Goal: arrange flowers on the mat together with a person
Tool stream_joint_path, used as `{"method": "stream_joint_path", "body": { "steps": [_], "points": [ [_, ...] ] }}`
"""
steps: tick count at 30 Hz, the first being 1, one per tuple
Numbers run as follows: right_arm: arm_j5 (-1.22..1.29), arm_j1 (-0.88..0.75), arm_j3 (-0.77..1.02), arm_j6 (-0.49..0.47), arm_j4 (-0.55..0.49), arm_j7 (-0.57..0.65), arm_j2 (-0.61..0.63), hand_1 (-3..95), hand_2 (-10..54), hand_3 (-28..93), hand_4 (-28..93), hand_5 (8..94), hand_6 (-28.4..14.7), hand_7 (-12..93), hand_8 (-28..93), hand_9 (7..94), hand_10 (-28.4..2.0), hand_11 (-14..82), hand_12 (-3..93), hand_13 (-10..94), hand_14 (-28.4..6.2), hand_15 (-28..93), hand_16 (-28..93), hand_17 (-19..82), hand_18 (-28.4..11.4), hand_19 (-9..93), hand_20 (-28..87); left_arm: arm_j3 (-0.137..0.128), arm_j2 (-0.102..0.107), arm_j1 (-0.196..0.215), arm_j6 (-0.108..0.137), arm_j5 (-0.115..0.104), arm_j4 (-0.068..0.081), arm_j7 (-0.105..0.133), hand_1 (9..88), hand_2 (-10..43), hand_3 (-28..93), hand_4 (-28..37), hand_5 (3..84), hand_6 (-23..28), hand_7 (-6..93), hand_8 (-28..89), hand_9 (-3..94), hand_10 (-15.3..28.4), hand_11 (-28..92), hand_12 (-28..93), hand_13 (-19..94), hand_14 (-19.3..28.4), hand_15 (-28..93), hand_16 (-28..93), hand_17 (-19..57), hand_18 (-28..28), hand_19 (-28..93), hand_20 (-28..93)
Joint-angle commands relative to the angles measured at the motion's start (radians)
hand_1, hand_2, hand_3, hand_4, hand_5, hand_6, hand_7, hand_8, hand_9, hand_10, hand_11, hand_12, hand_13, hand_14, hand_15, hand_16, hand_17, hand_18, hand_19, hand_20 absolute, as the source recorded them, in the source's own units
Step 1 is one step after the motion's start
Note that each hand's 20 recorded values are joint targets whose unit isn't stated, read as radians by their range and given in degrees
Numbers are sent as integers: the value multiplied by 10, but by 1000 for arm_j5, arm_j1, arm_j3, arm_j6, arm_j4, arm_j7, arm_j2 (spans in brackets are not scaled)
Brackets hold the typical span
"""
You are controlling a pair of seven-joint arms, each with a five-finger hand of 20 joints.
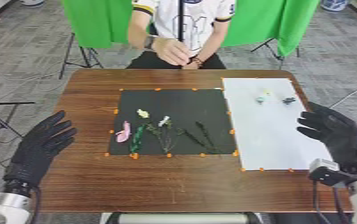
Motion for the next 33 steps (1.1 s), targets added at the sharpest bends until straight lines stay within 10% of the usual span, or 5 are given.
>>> {"method": "stream_joint_path", "body": {
  "steps": [1, 33],
  "points": [
    [-7, -16, 40, -28, 8, -12, -26, 175, -11, 861, -231, 410, -35, 164, -98, 411, -142, 127, 234, 319, -119, 249, 269, 97, -203, 471, 265, 9, -16, 1, -15, 7, 9, -14, 260, -4, 704, -180, 290, 23, 209, -100, 260, 116, 228, 179, 218, 145, 329, 9, -80, 213, 465, 79],
    [-18, 21, 4, -56, 22, 20, -29, 182, -2, 874, -232, 417, -38, 172, -102, 414, -144, 141, 233, 321, -121, 270, 258, 97, -202, 482, 263, 9, -13, 15, -10, 6, 4, -15, 261, -4, 704, -180, 290, 24, 207, -99, 260, 116, 225, 180, 219, 145, 327, 10, -80, 213, 465, 79]
  ]
}}
